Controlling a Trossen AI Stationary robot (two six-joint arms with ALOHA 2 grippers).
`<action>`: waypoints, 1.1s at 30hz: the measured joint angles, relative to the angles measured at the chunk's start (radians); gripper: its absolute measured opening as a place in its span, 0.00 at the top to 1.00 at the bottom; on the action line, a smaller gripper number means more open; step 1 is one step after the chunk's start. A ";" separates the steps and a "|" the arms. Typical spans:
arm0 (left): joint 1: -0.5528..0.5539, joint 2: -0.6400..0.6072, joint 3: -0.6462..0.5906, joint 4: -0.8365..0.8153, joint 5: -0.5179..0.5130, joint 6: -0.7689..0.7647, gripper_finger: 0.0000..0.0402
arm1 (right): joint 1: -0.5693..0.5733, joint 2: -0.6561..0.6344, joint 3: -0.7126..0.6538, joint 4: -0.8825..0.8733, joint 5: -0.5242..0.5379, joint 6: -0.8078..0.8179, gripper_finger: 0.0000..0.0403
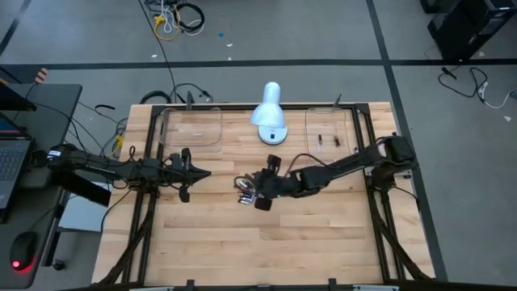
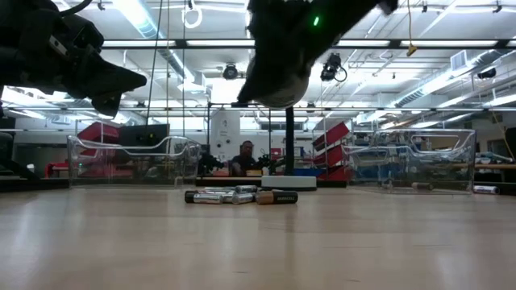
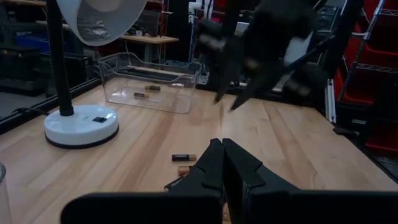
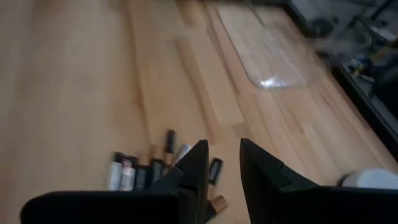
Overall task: Sort batteries
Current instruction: Put the black battery in the transparent bin
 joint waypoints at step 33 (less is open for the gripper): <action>0.000 0.000 0.000 -0.005 -0.009 -0.010 0.99 | -0.076 0.242 0.000 0.161 -0.042 0.124 0.67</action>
